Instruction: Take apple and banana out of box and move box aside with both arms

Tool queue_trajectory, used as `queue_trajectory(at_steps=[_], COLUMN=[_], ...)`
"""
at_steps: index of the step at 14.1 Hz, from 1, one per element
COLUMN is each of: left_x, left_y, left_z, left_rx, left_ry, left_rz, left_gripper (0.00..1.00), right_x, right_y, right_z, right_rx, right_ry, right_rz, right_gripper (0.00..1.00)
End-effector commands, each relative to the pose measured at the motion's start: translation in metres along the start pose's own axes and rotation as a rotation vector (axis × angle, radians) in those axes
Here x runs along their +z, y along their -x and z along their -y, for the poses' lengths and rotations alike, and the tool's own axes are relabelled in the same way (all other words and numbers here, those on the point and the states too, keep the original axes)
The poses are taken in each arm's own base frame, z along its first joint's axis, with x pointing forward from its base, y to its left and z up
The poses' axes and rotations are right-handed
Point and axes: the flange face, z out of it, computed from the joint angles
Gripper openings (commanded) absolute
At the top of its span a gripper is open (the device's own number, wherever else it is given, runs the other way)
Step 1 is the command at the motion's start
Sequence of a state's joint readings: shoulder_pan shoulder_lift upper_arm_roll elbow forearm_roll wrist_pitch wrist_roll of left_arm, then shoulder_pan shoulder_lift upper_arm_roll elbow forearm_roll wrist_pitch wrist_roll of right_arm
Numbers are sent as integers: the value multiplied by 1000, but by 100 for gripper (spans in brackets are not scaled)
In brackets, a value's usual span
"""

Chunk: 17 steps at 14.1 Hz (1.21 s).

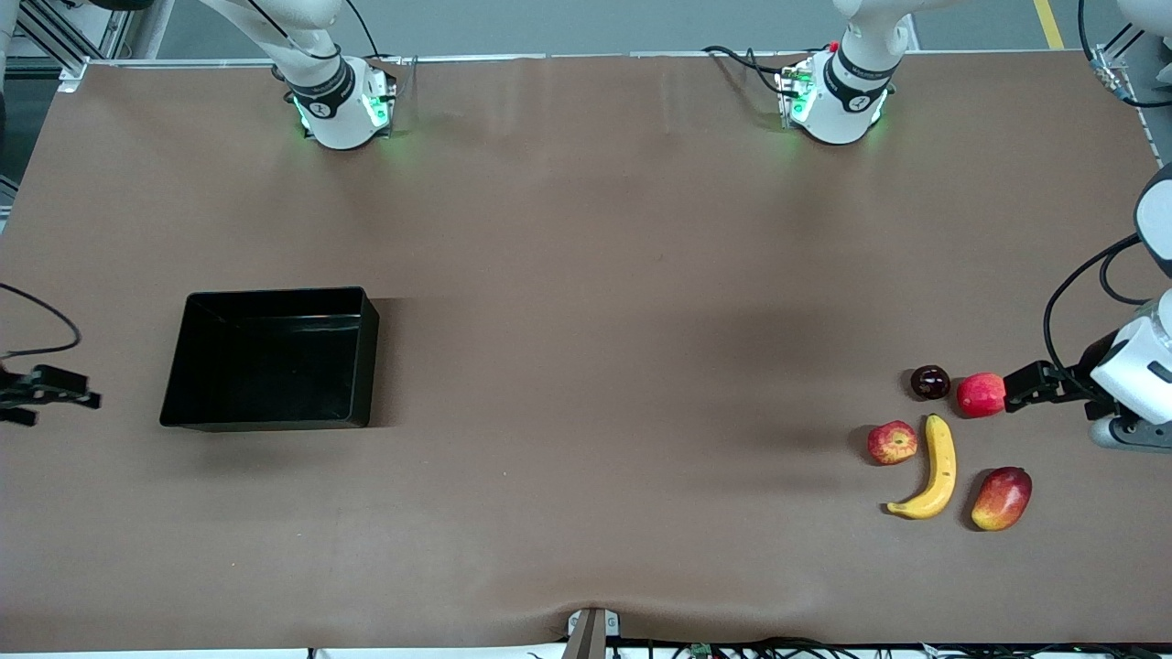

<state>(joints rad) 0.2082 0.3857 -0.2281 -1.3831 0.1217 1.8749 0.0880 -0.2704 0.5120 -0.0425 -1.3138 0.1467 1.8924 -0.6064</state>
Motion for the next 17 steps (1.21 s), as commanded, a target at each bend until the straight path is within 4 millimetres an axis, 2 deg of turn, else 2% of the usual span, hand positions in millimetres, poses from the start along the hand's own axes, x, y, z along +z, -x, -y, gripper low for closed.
queue_trajectory(at_steps=[1, 3, 5, 6, 10, 12, 14, 15, 17], left_x=[-9, -11, -12, -13, -31, -43, -61, -70, -94], left_y=[11, 12, 13, 13, 18, 22, 28, 35, 45], left_z=[-7, -20, -22, -24, -25, -27, -30, -34, -37], left_rx=[-38, -60, -58, -57, -55, -46, -48, -43, -30], left_ry=[14, 22, 21, 21, 13, 9, -6, -17, -33], left_rz=[24, 33, 40, 38, 24, 22, 10, 39, 32], left_gripper=[100, 100, 100, 100, 100, 100, 100, 100, 100], right_x=[-34, -63, -78, -92, -139, -156, -180, -194, -207], right_y=[-24, -27, -26, -26, -13, -4, 15, 26, 58], right_z=[40, 62, 98, 119, 184, 222, 240, 241, 241], right_rx=[-69, -2, 122, 154, 164, 278, 304, 308, 323], right_ry=[14, 14, -12, -15, 27, 57, 64, 69, 55], right_rz=[6, -30, 31, 43, 104, 155, 198, 200, 197], right_gripper=[100, 100, 100, 100, 100, 100, 100, 100, 100])
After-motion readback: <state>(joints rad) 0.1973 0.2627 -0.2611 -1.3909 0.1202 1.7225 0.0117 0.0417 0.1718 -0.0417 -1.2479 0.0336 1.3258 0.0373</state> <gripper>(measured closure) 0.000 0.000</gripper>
